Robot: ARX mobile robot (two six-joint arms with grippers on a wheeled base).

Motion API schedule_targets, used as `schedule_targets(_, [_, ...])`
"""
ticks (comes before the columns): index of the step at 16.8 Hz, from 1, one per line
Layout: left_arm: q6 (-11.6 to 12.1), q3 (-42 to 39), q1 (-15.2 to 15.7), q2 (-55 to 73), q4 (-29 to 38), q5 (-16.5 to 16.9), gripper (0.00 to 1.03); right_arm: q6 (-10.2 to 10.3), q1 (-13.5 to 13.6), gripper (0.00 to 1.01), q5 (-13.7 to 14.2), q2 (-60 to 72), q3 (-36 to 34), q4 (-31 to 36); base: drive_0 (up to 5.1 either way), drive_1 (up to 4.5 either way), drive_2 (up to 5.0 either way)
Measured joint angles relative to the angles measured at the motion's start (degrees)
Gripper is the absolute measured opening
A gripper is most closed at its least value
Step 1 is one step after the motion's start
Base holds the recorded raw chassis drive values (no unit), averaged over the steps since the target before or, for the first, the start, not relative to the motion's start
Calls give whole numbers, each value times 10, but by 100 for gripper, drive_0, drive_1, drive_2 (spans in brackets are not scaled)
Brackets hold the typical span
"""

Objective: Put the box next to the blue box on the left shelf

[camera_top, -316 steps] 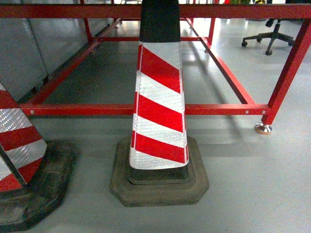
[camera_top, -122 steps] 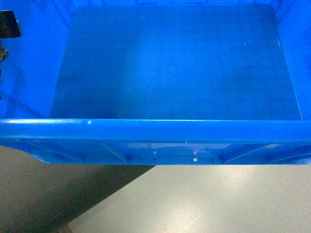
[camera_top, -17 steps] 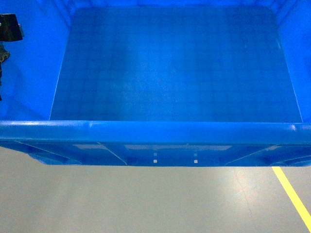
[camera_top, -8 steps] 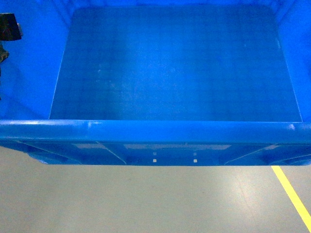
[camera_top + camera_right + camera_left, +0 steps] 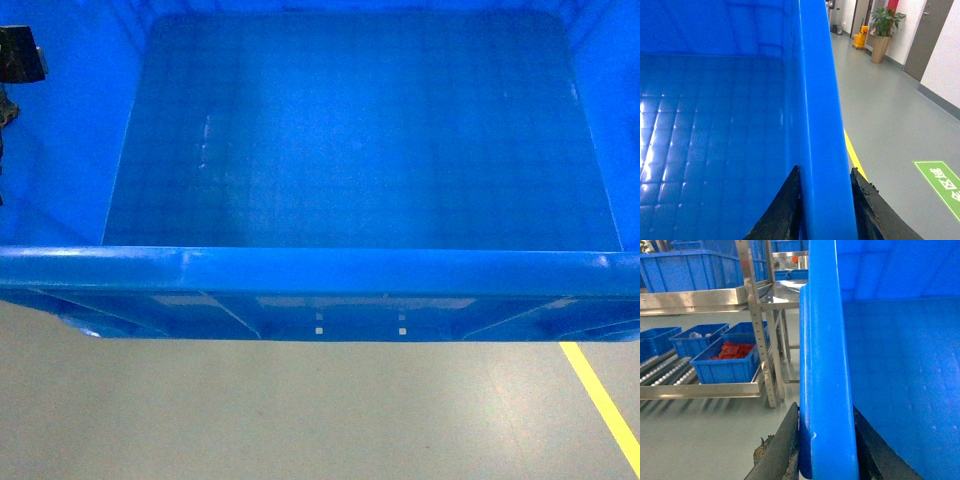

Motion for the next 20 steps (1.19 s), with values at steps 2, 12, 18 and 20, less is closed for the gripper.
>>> schedule_targets(2, [0, 0, 0, 0, -2, 0, 18, 0, 0, 21, 0, 0, 0, -2, 2, 433, -428])
schedule_targets(12, [0, 0, 0, 0, -2, -1, 18, 0, 0, 21, 0, 0, 0, -1, -4, 427, -434])
schedule_targets(18, [0, 0, 0, 0, -2, 0, 18, 0, 0, 21, 0, 0, 0, -3, -11, 420, -441])
schedule_targets(20, [-1, 0, 0, 0, -2, 0, 18, 0, 0, 21, 0, 0, 0, 0, -3, 429, -435])
